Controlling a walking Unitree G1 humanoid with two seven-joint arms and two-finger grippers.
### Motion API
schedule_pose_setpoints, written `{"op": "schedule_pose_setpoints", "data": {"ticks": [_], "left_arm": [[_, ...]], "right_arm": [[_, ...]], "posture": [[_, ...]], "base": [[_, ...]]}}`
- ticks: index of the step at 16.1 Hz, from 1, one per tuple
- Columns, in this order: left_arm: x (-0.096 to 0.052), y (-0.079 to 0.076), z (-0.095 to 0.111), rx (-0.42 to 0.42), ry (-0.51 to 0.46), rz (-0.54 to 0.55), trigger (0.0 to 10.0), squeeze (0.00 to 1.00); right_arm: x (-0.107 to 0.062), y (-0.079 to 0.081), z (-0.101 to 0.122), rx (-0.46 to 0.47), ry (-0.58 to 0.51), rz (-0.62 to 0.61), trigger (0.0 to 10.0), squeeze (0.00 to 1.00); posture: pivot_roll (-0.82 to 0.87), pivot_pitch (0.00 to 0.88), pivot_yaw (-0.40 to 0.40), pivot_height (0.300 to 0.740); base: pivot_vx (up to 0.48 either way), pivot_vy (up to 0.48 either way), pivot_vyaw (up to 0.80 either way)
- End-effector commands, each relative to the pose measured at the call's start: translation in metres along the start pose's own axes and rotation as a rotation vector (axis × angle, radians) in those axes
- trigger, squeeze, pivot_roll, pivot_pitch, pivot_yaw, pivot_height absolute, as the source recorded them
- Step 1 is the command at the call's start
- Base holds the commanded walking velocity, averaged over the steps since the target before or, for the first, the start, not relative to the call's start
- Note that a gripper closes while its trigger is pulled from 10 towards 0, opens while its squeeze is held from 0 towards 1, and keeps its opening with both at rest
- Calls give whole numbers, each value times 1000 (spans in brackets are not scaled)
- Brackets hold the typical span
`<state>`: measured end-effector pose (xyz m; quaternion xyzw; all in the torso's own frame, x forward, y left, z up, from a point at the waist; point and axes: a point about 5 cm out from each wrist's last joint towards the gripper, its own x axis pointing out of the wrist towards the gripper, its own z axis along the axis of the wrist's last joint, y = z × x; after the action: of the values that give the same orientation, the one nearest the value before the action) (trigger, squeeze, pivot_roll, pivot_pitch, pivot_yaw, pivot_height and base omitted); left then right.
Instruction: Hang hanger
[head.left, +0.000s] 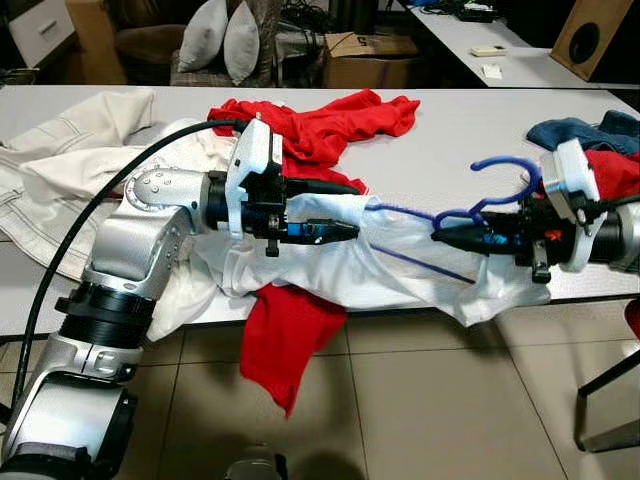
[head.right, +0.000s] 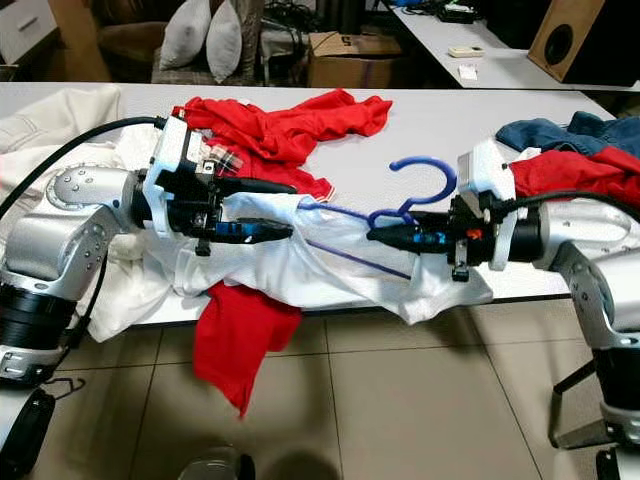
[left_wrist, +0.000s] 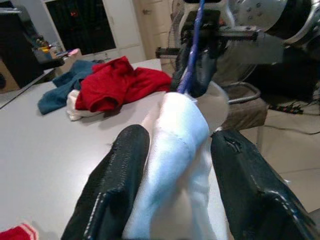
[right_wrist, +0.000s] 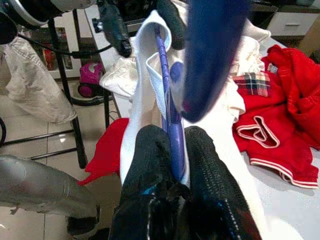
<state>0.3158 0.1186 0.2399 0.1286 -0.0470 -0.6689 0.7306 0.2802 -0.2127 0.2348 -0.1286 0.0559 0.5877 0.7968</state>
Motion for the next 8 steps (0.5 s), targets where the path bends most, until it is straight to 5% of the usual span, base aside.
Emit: {"op": "schedule_pose_setpoints", "data": {"ticks": [1, 3, 8], "left_arm": [[-11, 8, 3, 37, 9, 116, 10000, 63], [-14, 6, -1, -9, -20, 162, 10000, 0], [-21, 4, 10, -91, -109, 52, 10000, 0]], "right_arm": [[-19, -6, -3, 16, 53, -103, 0, 0], [-20, -2, -1, 11, 48, -103, 0, 0], [-21, 0, -1, 13, 60, -77, 0, 0]], "posture": [[30, 0, 9, 740], [31, 0, 6, 740], [45, 0, -9, 740]], "base": [[0, 0, 0], [0, 0, 0], [0, 0, 0]]}}
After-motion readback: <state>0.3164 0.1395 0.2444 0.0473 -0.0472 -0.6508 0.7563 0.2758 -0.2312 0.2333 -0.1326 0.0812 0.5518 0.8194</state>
